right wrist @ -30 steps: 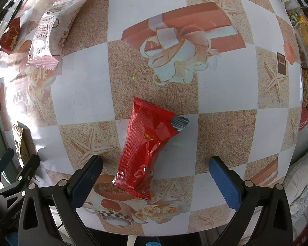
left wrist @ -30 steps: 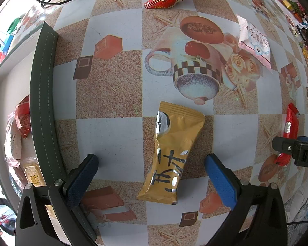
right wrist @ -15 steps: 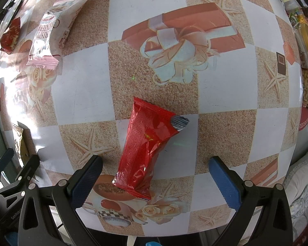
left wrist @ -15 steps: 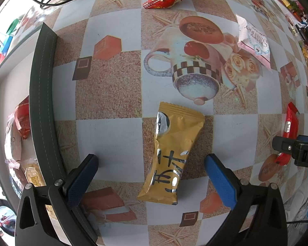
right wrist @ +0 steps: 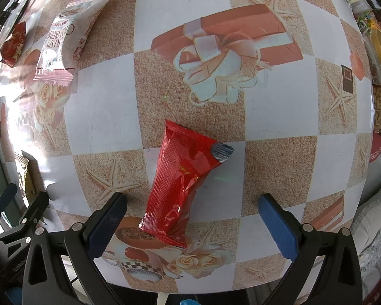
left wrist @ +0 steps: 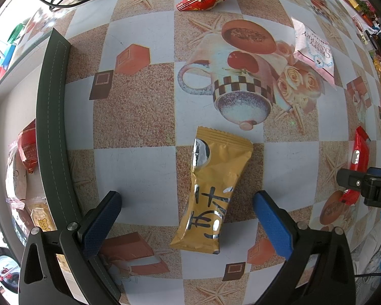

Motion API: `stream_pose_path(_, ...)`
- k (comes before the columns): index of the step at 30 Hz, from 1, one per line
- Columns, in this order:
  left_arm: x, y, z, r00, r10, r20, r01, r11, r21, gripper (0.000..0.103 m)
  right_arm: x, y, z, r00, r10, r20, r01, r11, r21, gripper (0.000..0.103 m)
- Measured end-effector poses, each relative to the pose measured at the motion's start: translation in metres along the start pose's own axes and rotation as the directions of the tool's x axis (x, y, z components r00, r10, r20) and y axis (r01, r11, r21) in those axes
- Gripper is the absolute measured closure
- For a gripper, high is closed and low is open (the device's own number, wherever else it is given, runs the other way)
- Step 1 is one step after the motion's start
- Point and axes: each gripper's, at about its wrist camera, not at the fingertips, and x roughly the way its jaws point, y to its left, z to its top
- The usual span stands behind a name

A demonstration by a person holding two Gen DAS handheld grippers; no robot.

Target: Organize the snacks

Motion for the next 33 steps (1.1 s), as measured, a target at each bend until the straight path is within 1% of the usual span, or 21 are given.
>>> stream_pose_path(18, 0.000, 0.000, 0.000, 1.000, -0.002, 0.000, 0.002, 1.000, 0.000, 0.000, -0.002, 0.000, -0.001, 1.000, -0.002, 0.004, 0.002, 1.000, 0.001, 0.000)
stream_pose_path(19, 0.000, 0.000, 0.000, 0.999, -0.043, 0.021, 0.043, 0.999, 0.005, 0.000, -0.001, 0.000, -0.001, 1.000, -0.002, 0.002, 0.002, 1.000, 0.000, 0.000)
stream_pose_path(23, 0.001, -0.001, 0.004, 0.999, -0.042, -0.010, 0.042, 0.999, 0.012, 0.000, 0.000, -0.001, -0.001, 1.000, -0.007, -0.014, 0.007, 1.000, 0.005, 0.000)
stream_pose_path(24, 0.001, -0.002, 0.004, 0.999, -0.042, -0.020, 0.043, 0.999, 0.017, 0.001, 0.001, -0.001, 0.000, 1.000, -0.007, -0.020, 0.007, 1.000, 0.003, 0.000)
stream_pose_path(26, -0.002, -0.004, 0.003, 0.999, -0.043, -0.020, 0.044, 0.999, 0.027, 0.007, -0.001, 0.000, 0.001, 1.000, -0.008, -0.025, 0.008, 1.000, -0.001, 0.000)
stream_pose_path(27, -0.004, -0.006, 0.002, 0.999, -0.043, -0.015, 0.043, 0.998, 0.037, 0.009, -0.002, 0.000, 0.000, 1.000, -0.010, -0.022, 0.010, 1.000, -0.002, 0.004)
stream_pose_path(28, -0.006, -0.008, 0.001, 0.999, -0.043, -0.010, 0.044, 0.998, 0.046, 0.014, -0.006, 0.001, -0.001, 1.000, -0.010, -0.010, 0.010, 1.000, -0.004, 0.012)
stream_pose_path(29, -0.007, -0.008, 0.000, 0.999, -0.045, -0.006, 0.045, 0.998, 0.050, 0.020, -0.006, 0.002, 0.000, 1.000, -0.010, -0.004, 0.010, 1.000, -0.008, 0.016)
stream_pose_path(30, -0.009, -0.010, 0.000, 0.999, -0.049, -0.001, 0.049, 0.997, 0.054, 0.024, -0.011, 0.006, -0.001, 1.000, -0.014, 0.009, 0.014, 1.000, -0.028, 0.028)
stream_pose_path(31, -0.012, -0.011, 0.000, 0.999, -0.053, 0.002, 0.053, 0.997, 0.056, 0.033, -0.016, 0.010, -0.001, 1.000, -0.017, 0.020, 0.018, 0.999, -0.047, 0.042)
stream_pose_path(32, -0.014, -0.012, 0.000, 0.998, -0.057, 0.004, 0.057, 0.997, 0.056, 0.045, -0.019, 0.013, -0.001, 0.999, -0.019, 0.028, 0.020, 0.998, -0.060, 0.051)
stream_pose_path(33, -0.016, -0.013, 0.001, 0.998, -0.064, 0.007, 0.063, 0.996, 0.057, 0.053, -0.023, 0.015, 0.000, 0.999, -0.019, 0.037, 0.021, 0.997, -0.075, 0.069)
